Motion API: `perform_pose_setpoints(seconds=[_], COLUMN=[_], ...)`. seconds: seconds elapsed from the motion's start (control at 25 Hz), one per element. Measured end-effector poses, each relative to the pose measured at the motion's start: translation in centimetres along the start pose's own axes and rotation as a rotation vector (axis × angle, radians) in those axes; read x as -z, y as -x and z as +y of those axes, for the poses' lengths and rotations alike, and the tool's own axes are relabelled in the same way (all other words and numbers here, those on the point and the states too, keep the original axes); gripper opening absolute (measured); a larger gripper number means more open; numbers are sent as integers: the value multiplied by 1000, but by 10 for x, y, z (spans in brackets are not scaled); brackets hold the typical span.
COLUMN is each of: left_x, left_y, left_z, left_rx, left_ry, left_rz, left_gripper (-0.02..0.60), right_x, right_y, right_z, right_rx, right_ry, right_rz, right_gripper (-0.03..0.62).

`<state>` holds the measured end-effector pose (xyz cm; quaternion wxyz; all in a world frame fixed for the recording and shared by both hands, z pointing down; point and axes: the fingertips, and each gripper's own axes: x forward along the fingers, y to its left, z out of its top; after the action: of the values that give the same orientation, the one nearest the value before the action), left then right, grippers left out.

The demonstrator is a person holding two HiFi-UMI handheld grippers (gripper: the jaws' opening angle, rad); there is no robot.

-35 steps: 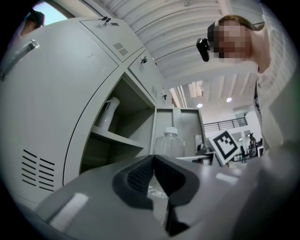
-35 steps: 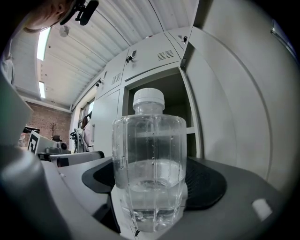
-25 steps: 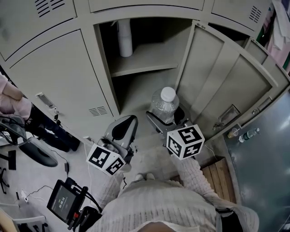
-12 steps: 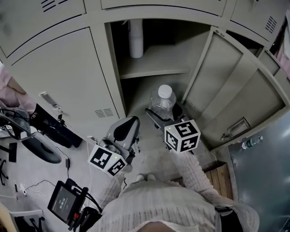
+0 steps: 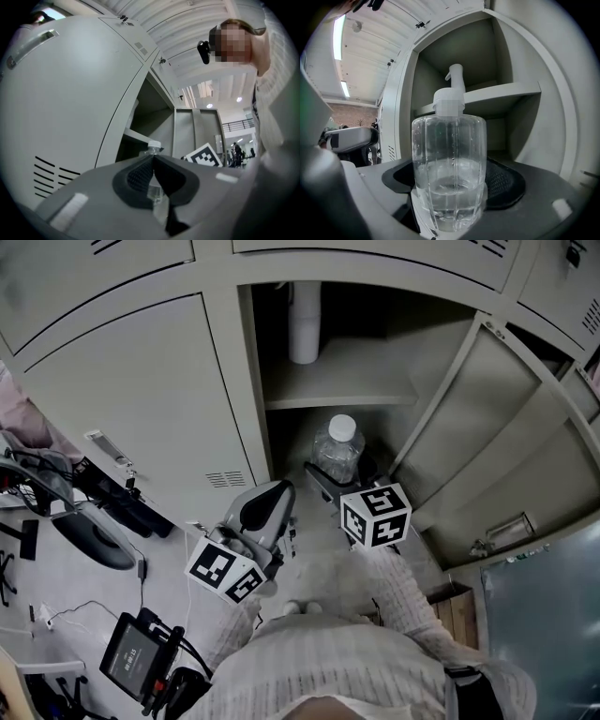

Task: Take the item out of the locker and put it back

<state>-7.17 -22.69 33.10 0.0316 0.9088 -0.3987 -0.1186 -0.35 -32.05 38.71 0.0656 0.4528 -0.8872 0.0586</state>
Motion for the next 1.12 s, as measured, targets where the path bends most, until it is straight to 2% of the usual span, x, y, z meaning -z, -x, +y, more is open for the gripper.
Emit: perform_pose_setpoints(seconds=[0.48, 0.76, 1.12], left_x=[10, 15, 16], left_y=[-12, -21, -25], left_z=[16, 15, 20], left_rx=[8, 33, 30], left_ry=[14, 28, 20], left_rz=[24, 40, 48], left_gripper=[9, 8, 8], right_x=[10, 7, 1], right_y=[-36, -52, -81], right_z=[-13, -27, -46], right_rx=[-18, 5, 27], right_ry=[-3, 11, 29], right_rz=[17, 7, -18], right_gripper=[426, 426, 428])
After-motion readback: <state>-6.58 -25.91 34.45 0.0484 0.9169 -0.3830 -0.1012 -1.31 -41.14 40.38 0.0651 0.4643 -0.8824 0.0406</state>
